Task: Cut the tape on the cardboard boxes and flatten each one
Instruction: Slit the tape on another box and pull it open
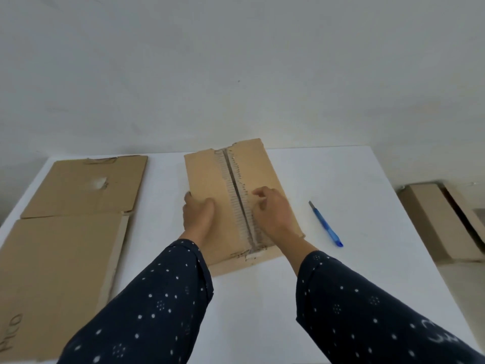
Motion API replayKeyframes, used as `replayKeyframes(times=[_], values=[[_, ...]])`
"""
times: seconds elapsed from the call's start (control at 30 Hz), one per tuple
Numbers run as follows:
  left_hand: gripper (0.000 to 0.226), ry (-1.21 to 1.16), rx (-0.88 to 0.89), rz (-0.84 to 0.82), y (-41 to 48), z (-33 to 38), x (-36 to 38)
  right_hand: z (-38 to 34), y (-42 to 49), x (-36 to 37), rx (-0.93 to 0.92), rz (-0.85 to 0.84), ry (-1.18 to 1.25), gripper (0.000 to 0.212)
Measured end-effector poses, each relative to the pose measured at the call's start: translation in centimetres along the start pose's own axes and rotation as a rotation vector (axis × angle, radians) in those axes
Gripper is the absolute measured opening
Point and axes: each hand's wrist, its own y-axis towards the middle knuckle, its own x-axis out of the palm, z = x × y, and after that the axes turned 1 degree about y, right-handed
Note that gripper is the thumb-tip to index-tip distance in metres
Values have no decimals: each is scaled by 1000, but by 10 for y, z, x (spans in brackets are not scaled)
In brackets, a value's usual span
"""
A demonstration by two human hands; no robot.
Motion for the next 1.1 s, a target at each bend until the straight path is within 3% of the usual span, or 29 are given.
replayKeyframes(times=[0.13, 0.2, 0.27, 0.33, 0.47, 0.57, 0.73, 0.9, 1.1], values=[[64, 526, 321, 158, 6, 11, 17, 52, 15, -46, 174, 245, -73, 29], [54, 701, 472, 184, 11, 10, 23, 91, 20, -65, 302, 194, -218, 29], [47, 766, 579, 202, 18, 6, 25, 124, 18, -74, 375, 40, -384, 27], [47, 782, 639, 199, 25, 1, 24, 148, 12, -73, 361, -65, -509, 29], [47, 775, 676, 183, 34, 1, 21, 159, 14, -65, 271, -77, -610, 23], [48, 759, 671, 170, 37, 2, 20, 137, 36, -66, 267, -59, -529, 20], [56, 775, 651, 99, 41, 8, 17, 40, 84, -64, 80, 112, -376, 25], [54, 746, 656, 65, 48, 8, 11, -47, 101, -19, -92, -75, -370, 33], [54, 713, 667, 71, 49, 3, 7, -71, 102, 19, -110, -155, -465, 45]])
